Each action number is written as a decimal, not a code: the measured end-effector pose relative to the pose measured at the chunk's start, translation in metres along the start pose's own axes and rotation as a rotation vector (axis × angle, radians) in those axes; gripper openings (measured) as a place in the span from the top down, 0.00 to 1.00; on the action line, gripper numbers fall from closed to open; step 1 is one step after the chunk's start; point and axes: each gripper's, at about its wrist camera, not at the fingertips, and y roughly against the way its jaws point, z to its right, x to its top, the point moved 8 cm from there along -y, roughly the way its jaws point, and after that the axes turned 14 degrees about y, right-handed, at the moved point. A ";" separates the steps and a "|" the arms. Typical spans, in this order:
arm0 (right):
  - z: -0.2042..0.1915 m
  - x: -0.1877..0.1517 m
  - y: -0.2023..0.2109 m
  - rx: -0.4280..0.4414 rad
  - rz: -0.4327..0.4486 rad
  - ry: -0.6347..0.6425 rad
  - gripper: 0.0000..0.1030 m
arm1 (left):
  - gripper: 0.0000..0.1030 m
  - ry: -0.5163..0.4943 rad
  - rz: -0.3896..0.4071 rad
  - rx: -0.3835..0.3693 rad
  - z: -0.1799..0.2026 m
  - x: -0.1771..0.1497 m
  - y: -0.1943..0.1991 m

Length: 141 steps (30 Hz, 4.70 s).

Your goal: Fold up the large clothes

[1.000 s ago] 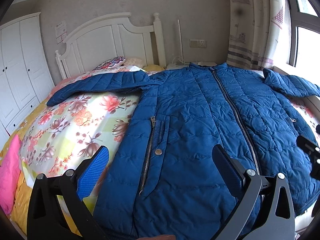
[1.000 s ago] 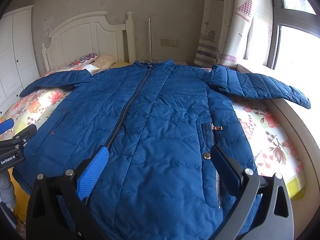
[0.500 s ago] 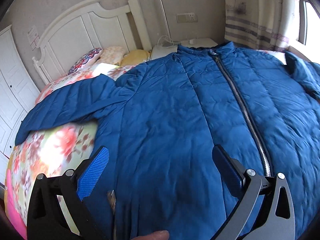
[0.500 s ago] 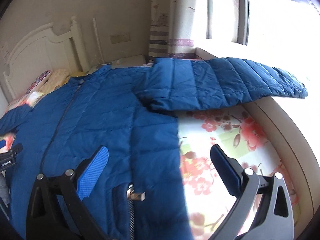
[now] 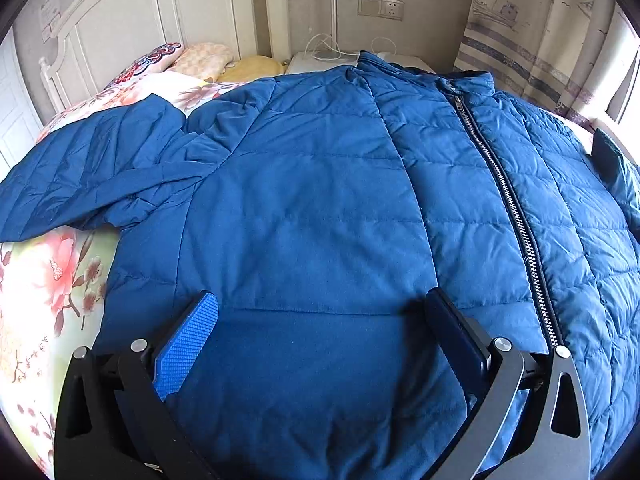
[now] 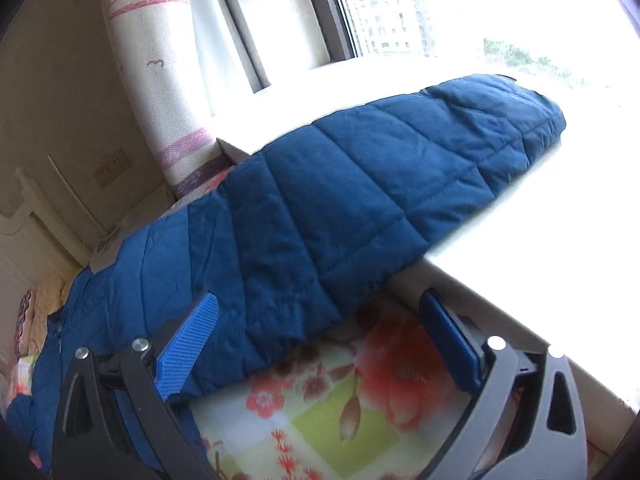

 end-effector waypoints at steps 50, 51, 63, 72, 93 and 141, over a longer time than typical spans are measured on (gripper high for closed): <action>-0.222 0.016 0.064 0.430 0.256 0.277 0.81 | 0.04 0.074 0.028 -0.147 -0.008 0.006 0.015; -0.247 0.019 0.080 0.446 0.296 0.350 0.81 | 0.04 0.086 0.024 -0.157 -0.009 0.006 0.015; -0.395 -0.017 0.151 0.793 0.318 0.743 0.27 | 0.04 0.115 0.019 -0.208 -0.012 0.005 0.019; -0.222 -0.054 0.013 0.327 -0.020 0.507 0.27 | 0.04 0.158 0.012 -0.252 -0.016 0.009 0.019; -0.215 -0.080 -0.036 0.380 -0.150 0.515 0.33 | 0.04 0.001 0.102 -0.089 0.020 0.027 0.060; -0.291 -0.006 -0.082 0.239 -0.085 0.591 0.13 | 0.04 -0.037 0.063 0.004 0.034 0.061 -0.034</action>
